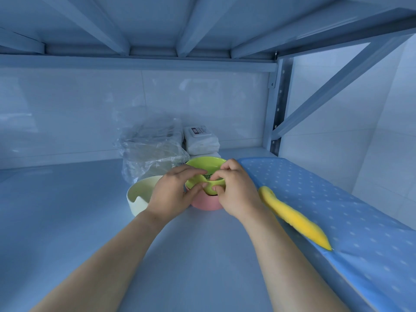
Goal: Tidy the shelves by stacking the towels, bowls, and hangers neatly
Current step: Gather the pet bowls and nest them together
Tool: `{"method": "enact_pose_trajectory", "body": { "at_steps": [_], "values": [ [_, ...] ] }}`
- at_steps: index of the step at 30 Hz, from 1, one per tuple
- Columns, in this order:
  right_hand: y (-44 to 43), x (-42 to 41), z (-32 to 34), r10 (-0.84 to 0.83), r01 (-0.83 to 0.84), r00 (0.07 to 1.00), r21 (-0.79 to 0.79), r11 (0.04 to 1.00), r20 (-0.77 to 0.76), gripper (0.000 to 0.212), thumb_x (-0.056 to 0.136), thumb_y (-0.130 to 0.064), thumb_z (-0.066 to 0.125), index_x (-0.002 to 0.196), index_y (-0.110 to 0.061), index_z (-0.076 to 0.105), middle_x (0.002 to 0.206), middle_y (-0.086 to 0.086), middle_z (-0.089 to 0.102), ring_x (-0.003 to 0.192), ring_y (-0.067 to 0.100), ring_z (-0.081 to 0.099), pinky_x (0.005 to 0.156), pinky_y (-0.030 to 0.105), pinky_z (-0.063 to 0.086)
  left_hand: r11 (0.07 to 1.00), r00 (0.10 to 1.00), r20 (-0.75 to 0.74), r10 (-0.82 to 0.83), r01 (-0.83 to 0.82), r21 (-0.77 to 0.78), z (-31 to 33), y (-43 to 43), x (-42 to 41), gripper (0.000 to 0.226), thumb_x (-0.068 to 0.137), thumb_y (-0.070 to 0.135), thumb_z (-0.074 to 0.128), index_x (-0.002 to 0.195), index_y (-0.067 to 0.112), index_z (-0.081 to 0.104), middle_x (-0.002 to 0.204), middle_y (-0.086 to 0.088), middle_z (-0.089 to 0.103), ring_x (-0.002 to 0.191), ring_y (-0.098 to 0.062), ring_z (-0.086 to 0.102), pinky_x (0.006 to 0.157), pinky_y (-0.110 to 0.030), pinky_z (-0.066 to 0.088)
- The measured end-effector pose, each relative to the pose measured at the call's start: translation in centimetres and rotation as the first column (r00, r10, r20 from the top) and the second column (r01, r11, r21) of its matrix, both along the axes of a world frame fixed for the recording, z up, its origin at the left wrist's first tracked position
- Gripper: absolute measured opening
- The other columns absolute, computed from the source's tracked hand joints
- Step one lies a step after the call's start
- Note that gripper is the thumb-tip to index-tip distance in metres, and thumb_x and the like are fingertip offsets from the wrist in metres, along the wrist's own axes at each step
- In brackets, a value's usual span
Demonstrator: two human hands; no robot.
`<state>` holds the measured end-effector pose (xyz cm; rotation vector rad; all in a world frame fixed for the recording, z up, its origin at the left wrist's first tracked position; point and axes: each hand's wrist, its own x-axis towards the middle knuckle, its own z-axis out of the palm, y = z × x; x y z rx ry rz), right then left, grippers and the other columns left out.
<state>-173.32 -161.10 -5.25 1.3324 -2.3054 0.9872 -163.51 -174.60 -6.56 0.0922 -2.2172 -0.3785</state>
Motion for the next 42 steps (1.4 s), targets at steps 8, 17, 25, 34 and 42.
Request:
{"method": "enact_pose_trajectory", "body": {
  "at_steps": [8,17,25,34,42],
  "values": [
    [0.2,-0.1,-0.3,0.001,-0.001,1.0,-0.016,1.0,0.001,0.018,0.081,-0.016,0.067,0.099,-0.018,0.068,0.113,-0.003,0.045,0.111,0.016,0.045,0.086,0.027,0.042,1.0,1.0,-0.005,0.0,-0.001,-0.013,-0.4,-0.1,-0.1,0.037,0.069,0.021,0.081,0.103,0.025,0.068,0.095,0.008,0.064,0.069,-0.019,0.063,0.062,-0.035,0.053],
    [0.0,-0.2,-0.7,-0.018,0.018,1.0,0.004,1.0,0.019,0.035,0.07,-0.024,0.079,0.102,-0.019,0.067,0.115,-0.003,0.044,0.111,0.015,0.042,0.078,0.02,0.035,0.998,0.998,0.006,0.057,-0.057,0.006,-0.4,0.4,-0.1,0.034,0.069,0.023,0.08,0.101,0.024,0.069,0.097,0.007,0.064,0.072,-0.021,0.062,0.061,-0.037,0.053],
    [0.0,0.0,-0.6,-0.032,0.033,0.999,0.021,0.999,-0.027,0.036,0.071,-0.025,0.078,0.105,-0.022,0.066,0.119,-0.008,0.045,0.112,0.013,0.042,0.07,0.018,0.028,0.996,0.996,0.001,0.091,-0.091,-0.011,-0.5,0.6,0.0,0.037,0.069,0.027,0.08,0.104,0.027,0.068,0.1,0.009,0.064,0.071,-0.019,0.064,0.06,-0.035,0.054],
    [0.0,0.7,-0.3,0.007,-0.01,0.999,-0.054,0.998,-0.043,0.036,0.074,-0.032,0.074,0.106,-0.018,0.068,0.121,-0.002,0.053,0.112,0.019,0.046,0.089,0.023,0.032,0.975,0.974,0.051,0.221,-0.221,0.0,-0.1,-0.3,2.9,0.048,0.071,0.038,0.077,0.116,0.029,0.061,0.112,0.009,0.061,0.098,-0.014,0.058,0.066,-0.024,0.045],
    [-1.0,2.5,-0.3,0.078,-0.086,0.995,-0.154,0.984,-0.063,0.032,0.075,-0.016,0.071,0.107,-0.015,0.068,0.116,-0.004,0.062,0.109,0.018,0.055,0.084,0.018,0.039,0.947,0.944,0.116,0.308,-0.316,0.057,0.4,-0.5,8.0,0.03,0.082,0.043,0.063,0.112,0.036,0.059,0.107,0.02,0.057,0.094,-0.008,0.057,0.069,-0.03,0.051]
  ]
}}
